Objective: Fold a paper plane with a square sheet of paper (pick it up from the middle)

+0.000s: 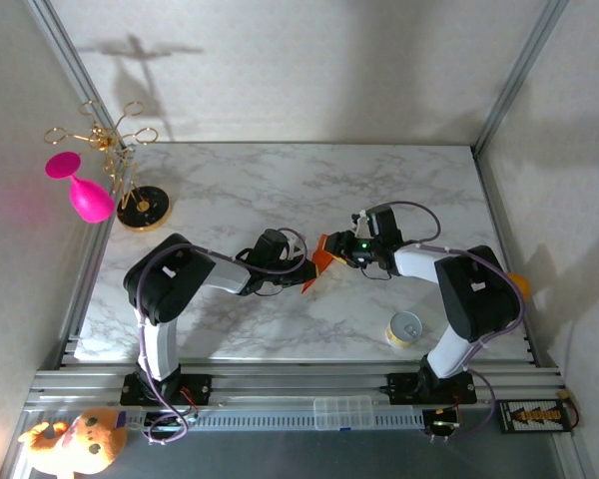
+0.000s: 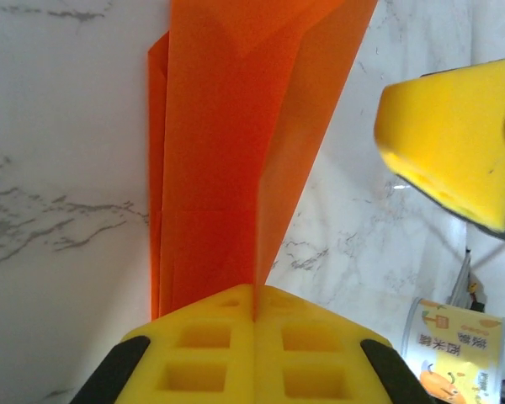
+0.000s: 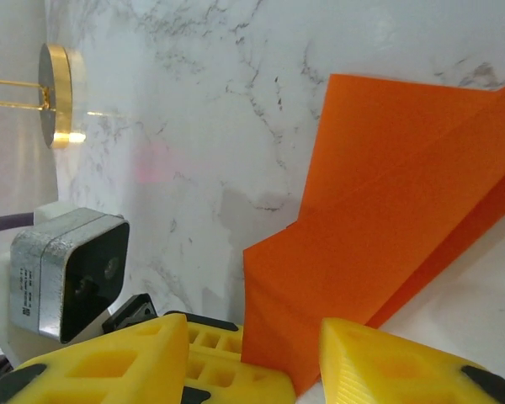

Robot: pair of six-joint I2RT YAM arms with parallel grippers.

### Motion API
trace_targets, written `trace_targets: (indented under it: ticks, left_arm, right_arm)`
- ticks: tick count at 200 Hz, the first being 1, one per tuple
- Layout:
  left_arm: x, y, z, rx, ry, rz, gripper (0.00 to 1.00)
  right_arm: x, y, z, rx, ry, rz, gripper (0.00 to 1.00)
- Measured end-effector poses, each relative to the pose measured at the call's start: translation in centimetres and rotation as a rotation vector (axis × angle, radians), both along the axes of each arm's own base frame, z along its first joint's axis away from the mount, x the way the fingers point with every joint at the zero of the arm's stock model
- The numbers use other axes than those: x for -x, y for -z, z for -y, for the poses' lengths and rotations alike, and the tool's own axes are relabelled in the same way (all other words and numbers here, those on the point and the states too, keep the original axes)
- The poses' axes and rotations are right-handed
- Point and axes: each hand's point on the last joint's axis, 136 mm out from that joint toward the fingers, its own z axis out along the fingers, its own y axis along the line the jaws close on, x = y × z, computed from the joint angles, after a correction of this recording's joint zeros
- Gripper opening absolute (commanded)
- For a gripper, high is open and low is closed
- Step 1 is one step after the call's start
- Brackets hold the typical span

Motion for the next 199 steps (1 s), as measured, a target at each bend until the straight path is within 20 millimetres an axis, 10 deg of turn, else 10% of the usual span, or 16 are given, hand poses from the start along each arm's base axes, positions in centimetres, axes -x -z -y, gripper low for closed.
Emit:
trace_targets:
  ticks: [199]
  left_arm:
    - [-0.2, 0.0, -0.4, 0.065, -0.088, -0.083, 0.12]
  right_arm:
    - [-1.3, 1.8, -3.2, 0.008, -0.109, 0.013, 0.41]
